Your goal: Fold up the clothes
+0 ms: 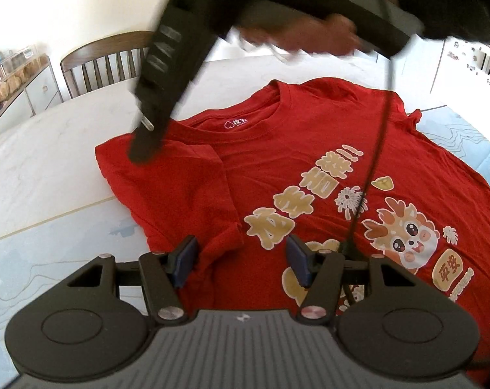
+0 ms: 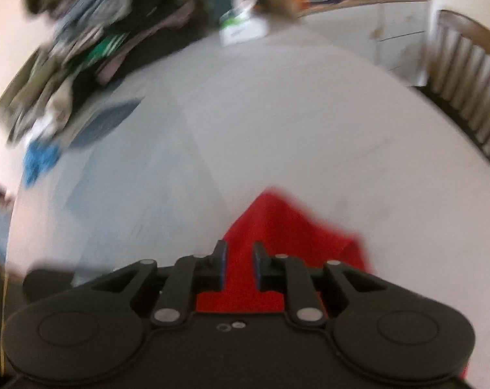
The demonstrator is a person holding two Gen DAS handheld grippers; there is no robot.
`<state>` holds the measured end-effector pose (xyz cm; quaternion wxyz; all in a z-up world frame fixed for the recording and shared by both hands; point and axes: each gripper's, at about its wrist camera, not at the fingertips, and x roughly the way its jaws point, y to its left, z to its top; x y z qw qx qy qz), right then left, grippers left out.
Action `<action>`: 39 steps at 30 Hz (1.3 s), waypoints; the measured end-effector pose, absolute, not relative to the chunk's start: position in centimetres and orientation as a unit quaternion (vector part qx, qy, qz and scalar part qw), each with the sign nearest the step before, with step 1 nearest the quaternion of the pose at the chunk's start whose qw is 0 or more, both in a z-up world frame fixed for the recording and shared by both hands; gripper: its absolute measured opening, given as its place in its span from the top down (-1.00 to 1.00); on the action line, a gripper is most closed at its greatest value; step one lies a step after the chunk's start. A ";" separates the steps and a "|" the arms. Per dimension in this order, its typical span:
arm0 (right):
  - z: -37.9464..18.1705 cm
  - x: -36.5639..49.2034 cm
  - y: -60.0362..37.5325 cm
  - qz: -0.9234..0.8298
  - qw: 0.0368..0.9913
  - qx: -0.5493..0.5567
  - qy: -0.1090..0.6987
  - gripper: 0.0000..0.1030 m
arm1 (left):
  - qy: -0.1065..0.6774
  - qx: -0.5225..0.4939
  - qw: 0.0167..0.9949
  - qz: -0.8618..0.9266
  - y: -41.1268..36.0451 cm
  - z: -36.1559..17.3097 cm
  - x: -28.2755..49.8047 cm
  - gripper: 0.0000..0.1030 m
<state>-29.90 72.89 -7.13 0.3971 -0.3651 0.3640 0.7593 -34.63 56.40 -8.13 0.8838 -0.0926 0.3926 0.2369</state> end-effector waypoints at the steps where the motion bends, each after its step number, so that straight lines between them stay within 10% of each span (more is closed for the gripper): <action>1: -7.6 -30.1 72.8 0.755 0.398 -0.371 0.365 -1.00 | 0.393 -0.092 0.884 0.237 56.4 -8.1 -34.6 -0.13; 27: -4.6 -10.4 62.4 0.527 0.678 -0.295 0.419 -1.00 | 0.395 -0.141 0.875 0.241 65.4 -3.7 -32.9 -0.15; 29: -5.1 -8.3 59.9 0.493 0.696 -0.284 0.438 -1.00 | 0.397 -0.162 0.869 0.246 67.6 -4.3 -32.4 0.44; 39: -9.4 -4.3 53.8 0.401 0.728 -0.237 0.503 -1.00 | 0.430 -0.154 0.851 0.258 70.2 -6.6 -30.5 0.46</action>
